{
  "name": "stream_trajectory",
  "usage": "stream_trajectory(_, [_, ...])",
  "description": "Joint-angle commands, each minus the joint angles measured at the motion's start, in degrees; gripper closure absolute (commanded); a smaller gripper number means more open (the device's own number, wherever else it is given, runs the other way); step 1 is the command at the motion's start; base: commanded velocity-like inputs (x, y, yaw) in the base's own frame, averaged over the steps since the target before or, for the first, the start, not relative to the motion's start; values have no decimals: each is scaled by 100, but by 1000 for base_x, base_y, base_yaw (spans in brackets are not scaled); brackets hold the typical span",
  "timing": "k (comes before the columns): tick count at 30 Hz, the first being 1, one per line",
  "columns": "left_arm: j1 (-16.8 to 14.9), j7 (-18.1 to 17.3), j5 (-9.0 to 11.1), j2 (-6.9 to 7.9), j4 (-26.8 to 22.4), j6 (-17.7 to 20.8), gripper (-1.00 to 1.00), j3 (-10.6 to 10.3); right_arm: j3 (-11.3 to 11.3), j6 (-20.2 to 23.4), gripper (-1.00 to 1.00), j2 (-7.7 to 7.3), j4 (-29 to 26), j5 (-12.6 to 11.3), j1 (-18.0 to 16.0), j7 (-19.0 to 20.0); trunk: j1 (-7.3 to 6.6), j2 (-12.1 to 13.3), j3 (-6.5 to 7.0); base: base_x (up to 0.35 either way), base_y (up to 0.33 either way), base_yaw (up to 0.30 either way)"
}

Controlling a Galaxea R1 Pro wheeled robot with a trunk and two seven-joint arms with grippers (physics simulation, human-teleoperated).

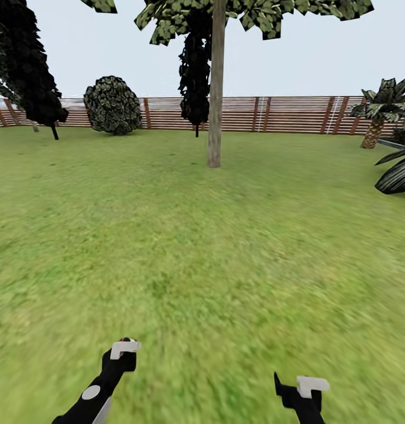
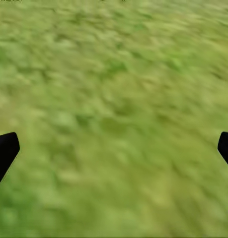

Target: In the garden, pick up the pesticide atomizer on the floor and spray pesticide onto both trees until each tree trunk is fully covered.

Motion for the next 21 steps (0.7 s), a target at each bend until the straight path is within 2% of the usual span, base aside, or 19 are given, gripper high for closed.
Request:
stream_trajectory(1, [0, 1, 1, 0, 3, 0, 100, 0, 0, -1, -100, 0, 34, -3, 0, -4, 0, 0, 0, 340, 0, 0])
stream_trajectory(21, [0, 1, 1, 0, 17, -8, 100, 0, -9, -10, -100, -1, 119, -7, 0, -24, 0, 0, 0, 340, 0, 0])
